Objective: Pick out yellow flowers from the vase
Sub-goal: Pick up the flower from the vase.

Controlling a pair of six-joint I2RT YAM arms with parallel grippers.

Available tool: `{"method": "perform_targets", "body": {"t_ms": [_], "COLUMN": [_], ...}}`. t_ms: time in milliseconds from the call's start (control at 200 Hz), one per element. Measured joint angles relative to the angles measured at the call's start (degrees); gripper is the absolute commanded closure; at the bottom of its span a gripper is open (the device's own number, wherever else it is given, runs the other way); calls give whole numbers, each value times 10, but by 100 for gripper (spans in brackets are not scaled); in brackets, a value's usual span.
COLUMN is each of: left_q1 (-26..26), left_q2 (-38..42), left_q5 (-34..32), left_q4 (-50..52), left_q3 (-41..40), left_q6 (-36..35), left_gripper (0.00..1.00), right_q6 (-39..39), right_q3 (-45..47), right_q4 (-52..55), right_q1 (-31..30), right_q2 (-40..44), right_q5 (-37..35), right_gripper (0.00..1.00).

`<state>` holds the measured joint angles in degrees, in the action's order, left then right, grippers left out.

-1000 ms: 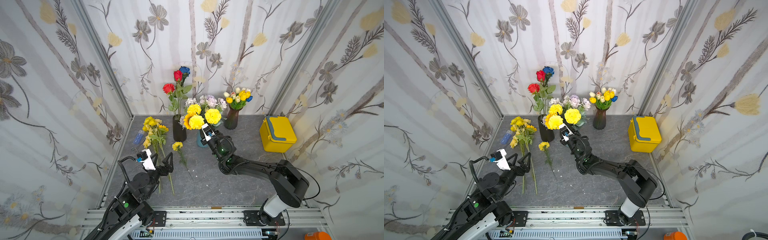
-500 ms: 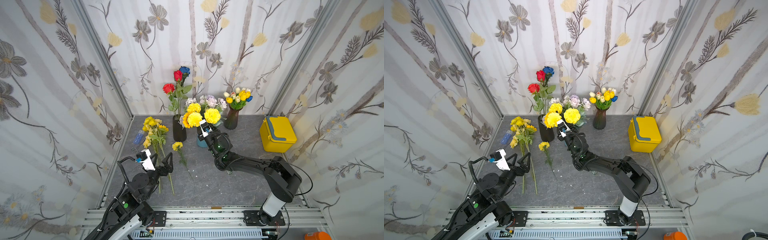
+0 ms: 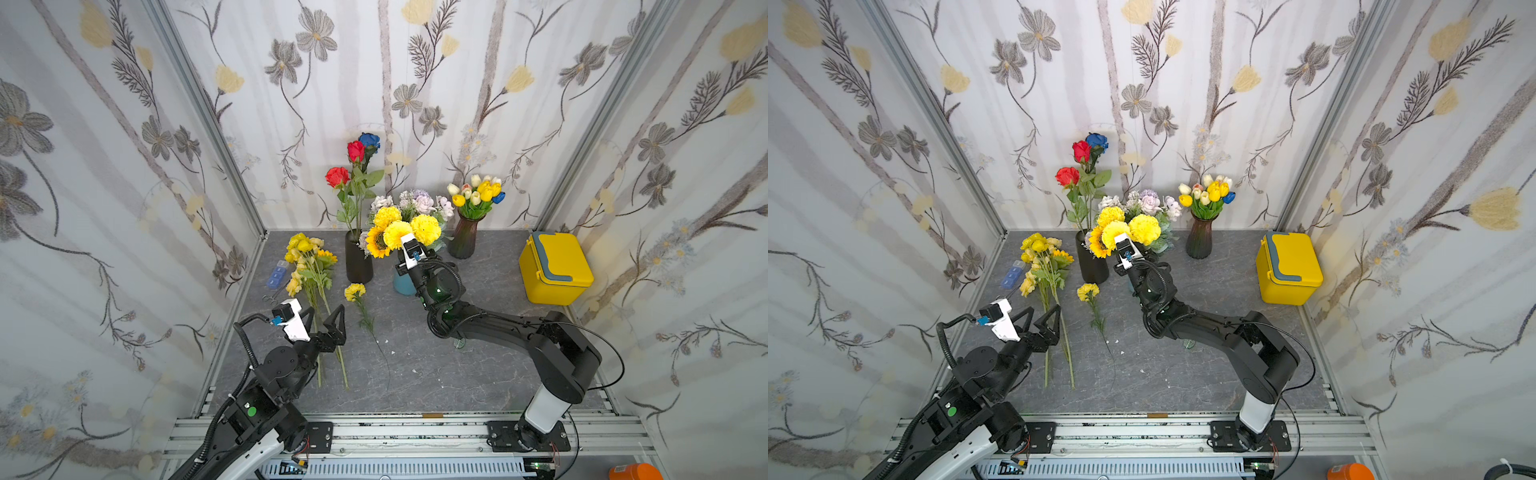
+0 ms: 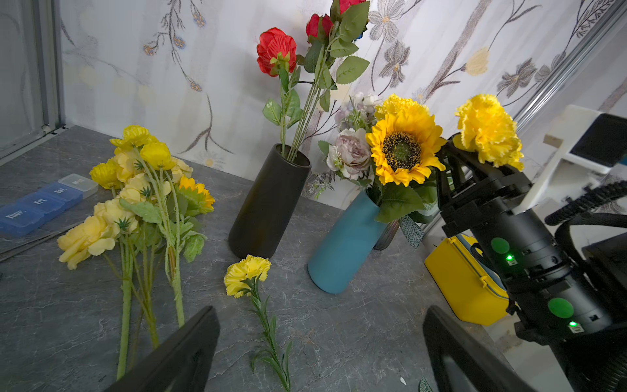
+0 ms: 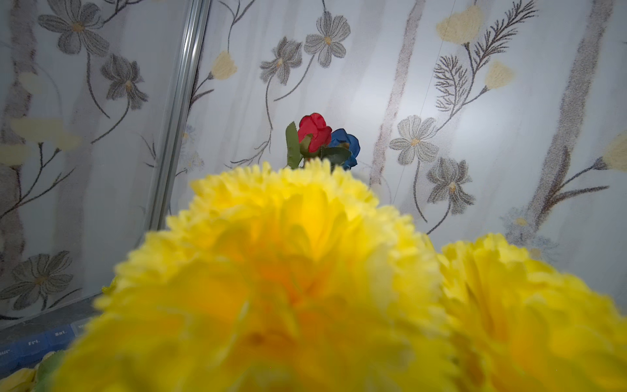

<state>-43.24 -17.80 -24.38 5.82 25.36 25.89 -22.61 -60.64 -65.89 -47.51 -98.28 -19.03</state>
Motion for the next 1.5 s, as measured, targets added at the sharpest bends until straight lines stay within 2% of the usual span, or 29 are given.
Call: {"method": "perform_targets", "body": {"t_ms": [155, 440, 649, 774, 1024, 1199, 1499], "left_q1": [0, 0, 0, 0, 0, 0, 0], "left_q2": [-7, -30, -94, -158, -309, -396, -513], "left_q5": [0, 12, 53, 92, 185, 212, 257], "left_q4": [0, -16, -55, -103, -221, -311, -404], "left_q3": [0, 0, 7, 27, 91, 134, 210], "left_q6": [0, 0, -12, -35, -103, -169, -261], "left_gripper": [3, 3, 3, 6, 21, 34, 44], "right_q6": [21, 59, 87, 98, 126, 145, 162], "right_q3": [-1, -9, -22, -30, -53, -66, -77], "right_q4": [17, 68, 123, 157, 232, 258, 283], "right_q1": [0, 0, 0, 0, 0, 0, 19], "right_q2": [22, 52, 102, 122, 140, 159, 172], "right_q5": [16, 46, 64, 69, 82, 96, 113], "right_gripper": [77, 74, 74, 73, 74, 74, 76]}}
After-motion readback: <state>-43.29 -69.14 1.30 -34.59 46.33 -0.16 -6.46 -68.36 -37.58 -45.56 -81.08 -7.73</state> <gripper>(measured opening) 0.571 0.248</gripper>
